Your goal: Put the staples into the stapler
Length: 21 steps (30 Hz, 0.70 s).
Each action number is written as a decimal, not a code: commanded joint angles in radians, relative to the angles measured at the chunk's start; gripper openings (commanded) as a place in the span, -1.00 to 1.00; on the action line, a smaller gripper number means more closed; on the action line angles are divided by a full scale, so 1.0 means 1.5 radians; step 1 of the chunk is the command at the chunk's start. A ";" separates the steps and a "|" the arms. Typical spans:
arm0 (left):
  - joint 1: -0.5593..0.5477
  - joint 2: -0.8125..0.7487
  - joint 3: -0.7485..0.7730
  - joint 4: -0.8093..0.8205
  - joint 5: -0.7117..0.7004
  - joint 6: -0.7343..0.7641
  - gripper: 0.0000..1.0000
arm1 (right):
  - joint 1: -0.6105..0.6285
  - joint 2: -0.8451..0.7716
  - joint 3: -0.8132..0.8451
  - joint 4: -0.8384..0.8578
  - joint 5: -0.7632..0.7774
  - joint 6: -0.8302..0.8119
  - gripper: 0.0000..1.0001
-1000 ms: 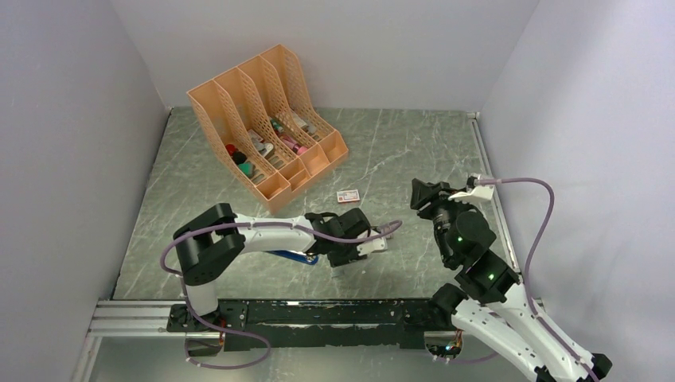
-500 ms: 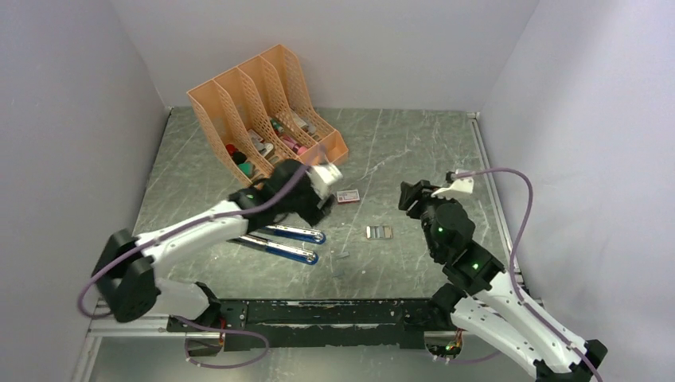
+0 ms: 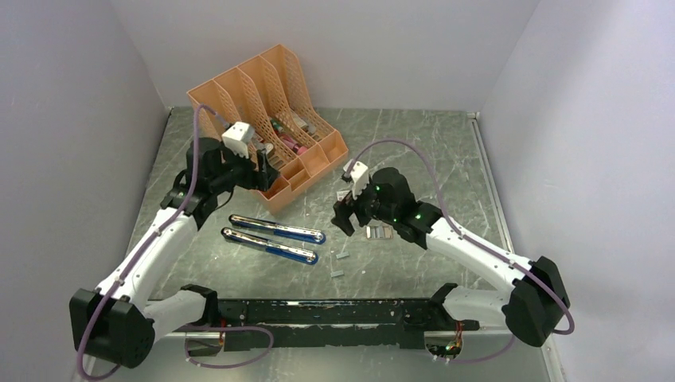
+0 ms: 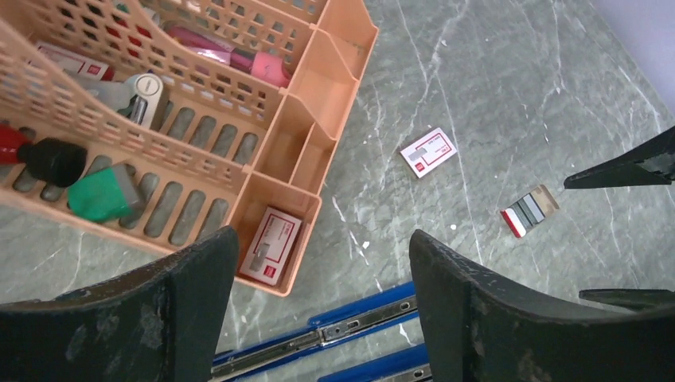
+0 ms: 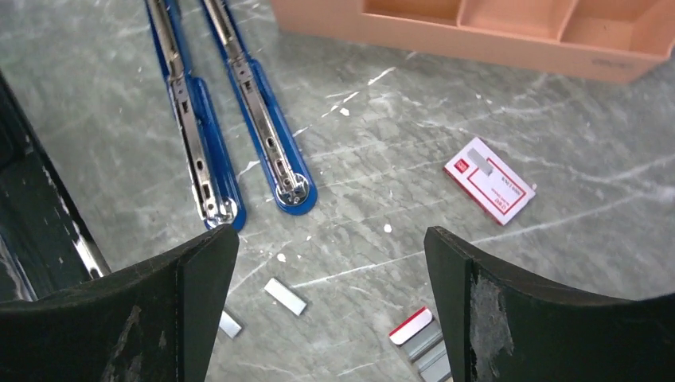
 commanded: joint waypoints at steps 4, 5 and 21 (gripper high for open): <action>0.062 -0.065 -0.050 0.013 0.034 -0.028 0.72 | 0.001 -0.039 -0.078 0.095 -0.133 -0.240 0.83; 0.063 -0.064 -0.053 0.016 0.031 -0.026 0.72 | 0.003 -0.040 -0.085 0.098 -0.137 -0.262 0.82; 0.076 -0.041 -0.053 0.001 -0.008 0.010 0.67 | 0.047 0.039 -0.128 -0.071 -0.242 -0.493 0.47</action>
